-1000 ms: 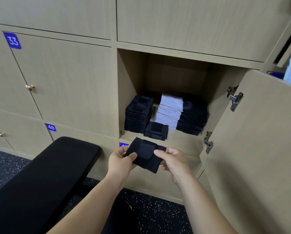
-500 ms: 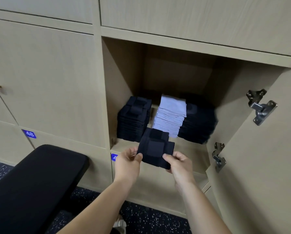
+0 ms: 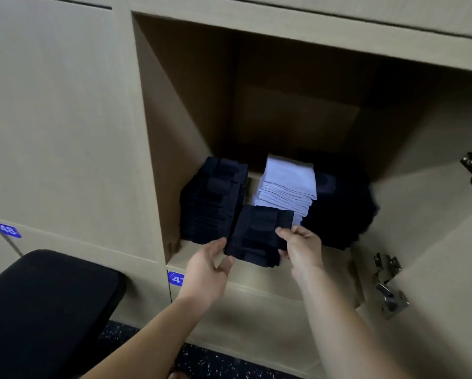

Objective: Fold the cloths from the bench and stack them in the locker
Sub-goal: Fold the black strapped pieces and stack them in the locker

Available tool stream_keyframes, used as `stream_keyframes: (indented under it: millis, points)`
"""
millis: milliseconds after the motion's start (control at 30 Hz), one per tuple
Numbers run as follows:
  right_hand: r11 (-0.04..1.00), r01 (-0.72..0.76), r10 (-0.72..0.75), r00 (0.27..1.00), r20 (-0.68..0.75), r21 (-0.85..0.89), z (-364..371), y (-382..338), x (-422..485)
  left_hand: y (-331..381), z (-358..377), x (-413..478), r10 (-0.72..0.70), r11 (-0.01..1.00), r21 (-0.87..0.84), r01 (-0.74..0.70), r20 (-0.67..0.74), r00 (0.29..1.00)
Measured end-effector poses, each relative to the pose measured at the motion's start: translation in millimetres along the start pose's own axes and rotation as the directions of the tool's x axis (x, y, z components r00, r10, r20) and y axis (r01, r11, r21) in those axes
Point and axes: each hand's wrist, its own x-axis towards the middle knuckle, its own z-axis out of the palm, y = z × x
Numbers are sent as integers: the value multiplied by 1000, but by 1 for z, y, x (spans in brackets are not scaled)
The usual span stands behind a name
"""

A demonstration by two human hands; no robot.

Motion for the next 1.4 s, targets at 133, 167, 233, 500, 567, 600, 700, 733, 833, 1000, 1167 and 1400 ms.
stream_keyframes:
  millis: [133, 167, 233, 500, 567, 600, 700, 733, 833, 1000, 1167, 1400]
  points:
    - [999, -31, 31, 999, -10, -7, 5, 6, 14, -11, -2, 6, -15, 1000, 25, 15, 1, 1000]
    - [999, -34, 34, 999, -6, -28, 7, 8, 17, -14, -2, 6, -16, 1000, 22, 16, -4, 1000]
    - [997, -21, 21, 1000, 4, -71, 9, 13, 22, -18, -3, 4, -21, 999, 25, 21, -13, 1000]
    - [826, 128, -158, 987, -8, -550, 10, 34, 37, -21, -12, -11, -29, 998, 50, 31, -43, 999]
    - [707, 150, -217, 976, -9, -691, 9, 33, 35, -21, -14, -14, -26, 998, 63, 29, -60, 998]
    - [647, 156, -242, 970, -7, -746, 9, 33, 33, -20, -16, -16, -26, 997, 65, 30, -64, 998]
    - [558, 158, -268, 963, 3, -815, 7, 28, 24, -17, -23, -26, -32, 997, 62, 36, -69, 997]
    - [548, 162, -275, 962, 7, -821, 7, 26, 19, -16, -26, -30, -30, 998, 55, 34, -69, 997]
    - [536, 186, -278, 960, 36, -824, 6, 19, -2, -11, -38, -44, -7, 998, 60, 12, -85, 996]
    - [529, 264, -217, 961, 172, -806, 13, 8, -60, -1, -67, -81, 49, 983, 184, -27, -118, 992]
    - [442, 380, -216, 924, 314, -813, 31, -5, -141, -5, -115, -137, 88, 924, 382, -14, -176, 980]
    - [303, 600, -263, 800, 540, -741, 65, -10, -259, -36, -199, -243, 87, 838, 536, 106, -323, 942]
